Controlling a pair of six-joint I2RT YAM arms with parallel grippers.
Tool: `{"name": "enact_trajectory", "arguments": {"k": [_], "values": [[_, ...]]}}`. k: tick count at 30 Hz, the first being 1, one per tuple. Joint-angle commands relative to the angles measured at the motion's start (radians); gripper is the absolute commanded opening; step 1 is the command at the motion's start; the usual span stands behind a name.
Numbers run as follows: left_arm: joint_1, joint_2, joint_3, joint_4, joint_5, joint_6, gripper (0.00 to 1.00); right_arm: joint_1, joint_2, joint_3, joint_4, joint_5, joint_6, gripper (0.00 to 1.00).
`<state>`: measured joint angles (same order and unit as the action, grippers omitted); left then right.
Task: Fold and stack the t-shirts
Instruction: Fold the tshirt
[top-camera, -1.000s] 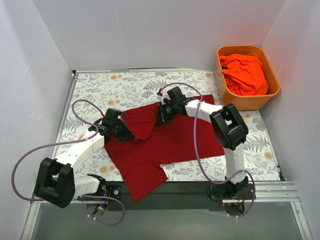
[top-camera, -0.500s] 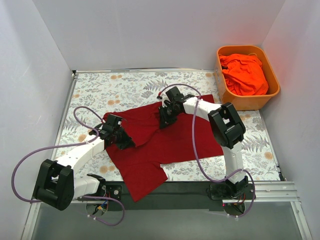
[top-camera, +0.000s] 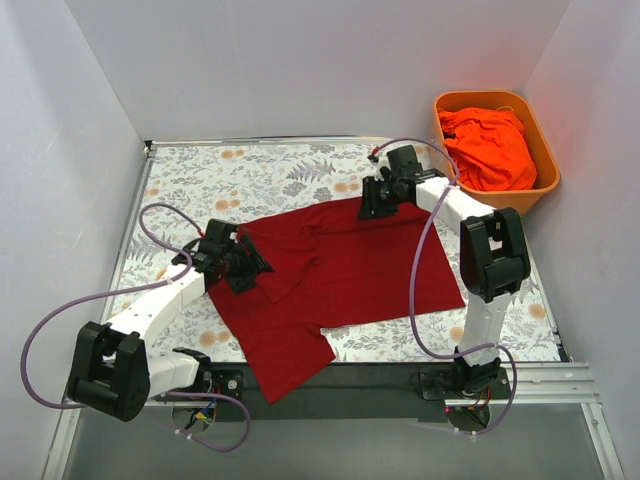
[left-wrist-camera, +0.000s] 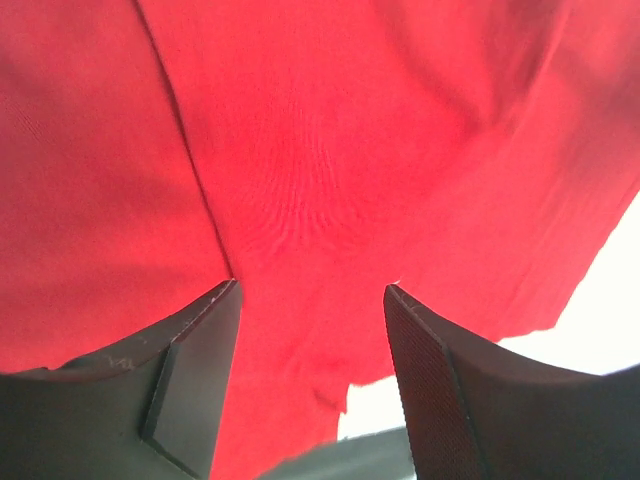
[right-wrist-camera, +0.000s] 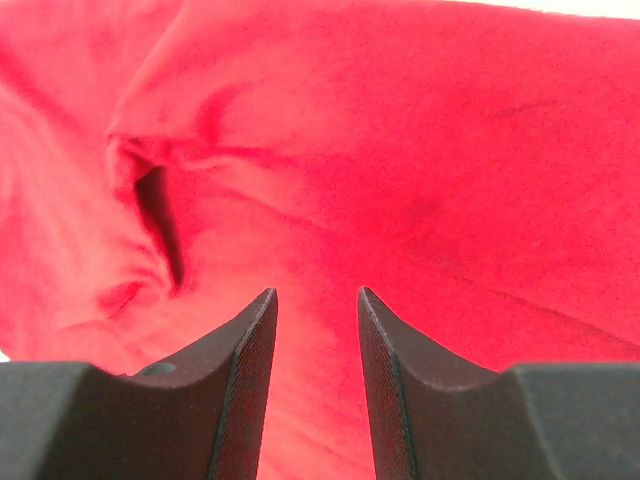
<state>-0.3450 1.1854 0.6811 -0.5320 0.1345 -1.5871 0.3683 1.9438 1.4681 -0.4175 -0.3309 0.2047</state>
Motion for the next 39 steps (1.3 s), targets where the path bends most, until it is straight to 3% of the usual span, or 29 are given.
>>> {"name": "enact_trajectory", "arguments": {"k": [1,6,13,39], "values": [[0.105,0.029,0.075,0.026,-0.069,0.090,0.56,0.018,-0.049,-0.066,0.075,-0.176,-0.004,0.39],[0.188,0.132,0.152,0.099,-0.093,0.168,0.57,0.078,-0.062,-0.244,0.302,-0.350,0.068,0.39],[0.222,0.175,0.192,0.133,-0.176,0.274,0.56,0.152,-0.028,-0.350,0.540,-0.402,0.163,0.39],[0.224,-0.139,-0.009,0.207,-0.371,0.417,0.57,0.212,0.052,-0.420,0.674,-0.264,0.274,0.36]]}}
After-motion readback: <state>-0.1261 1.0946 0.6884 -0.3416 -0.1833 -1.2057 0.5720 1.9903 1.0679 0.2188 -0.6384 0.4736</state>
